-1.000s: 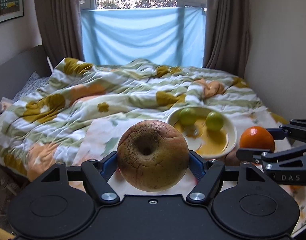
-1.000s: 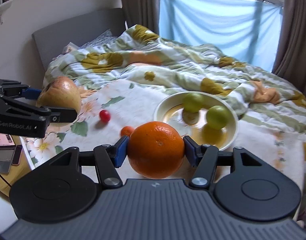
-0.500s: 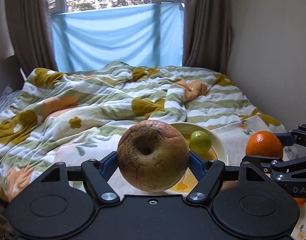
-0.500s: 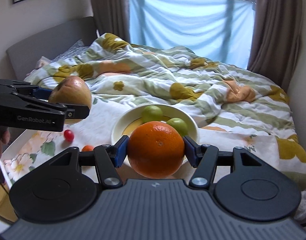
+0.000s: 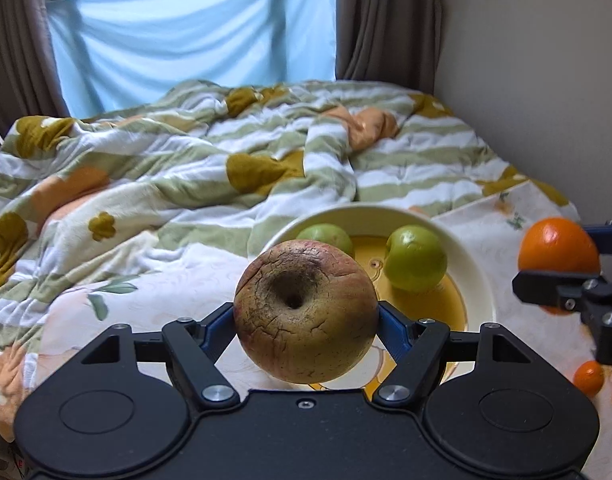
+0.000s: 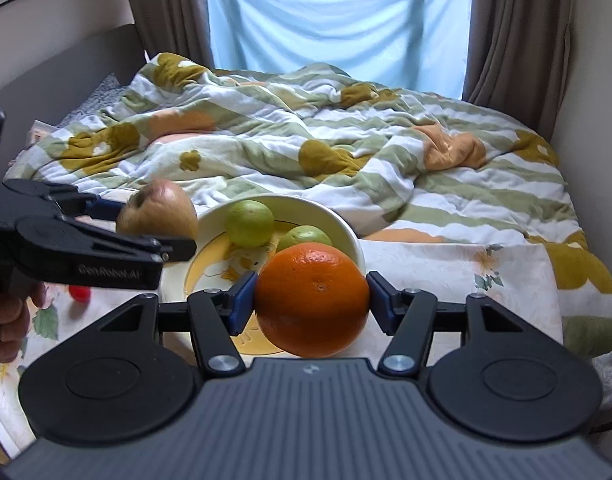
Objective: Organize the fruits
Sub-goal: 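Carry the apple and the orange over the white bowl, then lower the apple and orange into the bowl and open both tools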
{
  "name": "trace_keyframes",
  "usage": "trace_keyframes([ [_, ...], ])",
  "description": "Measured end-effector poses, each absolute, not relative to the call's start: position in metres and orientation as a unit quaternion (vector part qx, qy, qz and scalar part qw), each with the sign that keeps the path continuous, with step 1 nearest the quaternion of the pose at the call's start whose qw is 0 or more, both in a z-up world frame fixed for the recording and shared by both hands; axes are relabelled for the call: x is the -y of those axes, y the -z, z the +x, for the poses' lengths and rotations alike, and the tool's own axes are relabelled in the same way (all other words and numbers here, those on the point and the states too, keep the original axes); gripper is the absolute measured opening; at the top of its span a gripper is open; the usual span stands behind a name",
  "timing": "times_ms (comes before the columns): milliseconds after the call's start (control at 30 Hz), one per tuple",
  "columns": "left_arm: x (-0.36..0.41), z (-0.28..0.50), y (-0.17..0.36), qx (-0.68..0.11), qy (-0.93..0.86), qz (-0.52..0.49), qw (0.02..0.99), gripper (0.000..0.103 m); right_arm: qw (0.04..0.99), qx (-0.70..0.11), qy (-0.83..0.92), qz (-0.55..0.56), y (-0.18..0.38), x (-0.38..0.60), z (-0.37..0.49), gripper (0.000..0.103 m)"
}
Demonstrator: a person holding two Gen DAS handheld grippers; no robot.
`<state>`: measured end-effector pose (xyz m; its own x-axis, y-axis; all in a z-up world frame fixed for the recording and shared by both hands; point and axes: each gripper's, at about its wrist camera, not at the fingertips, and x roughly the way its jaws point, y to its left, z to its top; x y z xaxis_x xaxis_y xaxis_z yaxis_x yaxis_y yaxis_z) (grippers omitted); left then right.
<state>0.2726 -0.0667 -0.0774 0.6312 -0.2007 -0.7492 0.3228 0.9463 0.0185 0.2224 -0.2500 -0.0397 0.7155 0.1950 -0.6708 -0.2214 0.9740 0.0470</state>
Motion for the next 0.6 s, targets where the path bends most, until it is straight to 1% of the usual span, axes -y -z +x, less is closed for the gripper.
trace_keyframes([
  [600, 0.086, 0.298, 0.111, -0.414, 0.183, 0.136, 0.881, 0.079, 0.922, -0.379, -0.077, -0.003, 0.060, 0.251, 0.247, 0.074],
])
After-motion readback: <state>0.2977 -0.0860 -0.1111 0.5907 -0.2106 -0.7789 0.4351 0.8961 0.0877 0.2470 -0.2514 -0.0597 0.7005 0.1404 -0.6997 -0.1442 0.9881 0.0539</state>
